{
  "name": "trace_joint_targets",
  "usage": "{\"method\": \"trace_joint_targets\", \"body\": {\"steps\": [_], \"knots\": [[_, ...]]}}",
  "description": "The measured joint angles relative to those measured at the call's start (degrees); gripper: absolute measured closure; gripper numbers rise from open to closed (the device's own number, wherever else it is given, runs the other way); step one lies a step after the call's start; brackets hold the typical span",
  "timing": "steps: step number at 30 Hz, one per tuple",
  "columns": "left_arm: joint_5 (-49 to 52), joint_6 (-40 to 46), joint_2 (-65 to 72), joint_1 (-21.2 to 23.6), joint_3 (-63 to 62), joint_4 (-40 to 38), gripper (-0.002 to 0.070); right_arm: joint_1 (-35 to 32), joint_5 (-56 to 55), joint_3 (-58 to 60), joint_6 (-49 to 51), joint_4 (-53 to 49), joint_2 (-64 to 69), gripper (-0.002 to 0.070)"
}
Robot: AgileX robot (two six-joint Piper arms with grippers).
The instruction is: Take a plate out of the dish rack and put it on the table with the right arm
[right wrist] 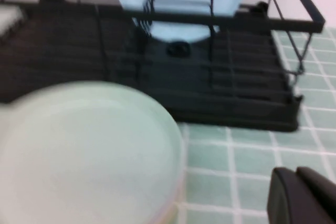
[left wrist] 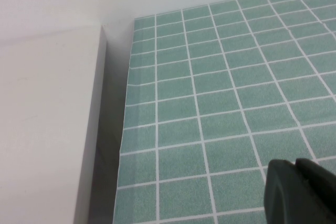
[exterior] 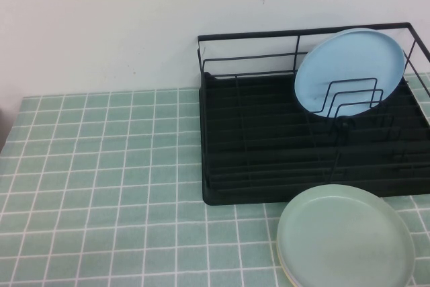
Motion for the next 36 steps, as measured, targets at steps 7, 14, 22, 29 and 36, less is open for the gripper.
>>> {"method": "trace_joint_targets", "body": {"steps": [7, 14, 22, 29, 36], "knots": [[0.0, 0.0, 0.0, 0.0, 0.0, 0.0, 0.0678, 0.0, -8.3, 0.1, 0.0, 19.1, 0.0, 0.0678], [0.0, 0.0, 0.0, 0.0, 0.0, 0.0, 0.0678, 0.0, -13.1, 0.1, 0.2, 28.4, 0.0, 0.0678], [0.0, 0.0, 0.0, 0.0, 0.0, 0.0, 0.0678, 0.0, -2.3, -4.3, -0.3, 30.2, 5.0, 0.0678], [0.0, 0.0, 0.0, 0.0, 0.0, 0.0, 0.0678, 0.0, 6.9, -21.0, -10.6, 28.6, 30.3, 0.0678], [0.0, 0.0, 0.0, 0.0, 0.0, 0.0, 0.0678, 0.0, 12.4, -42.1, -26.0, 28.2, 56.9, 0.0678]]}}
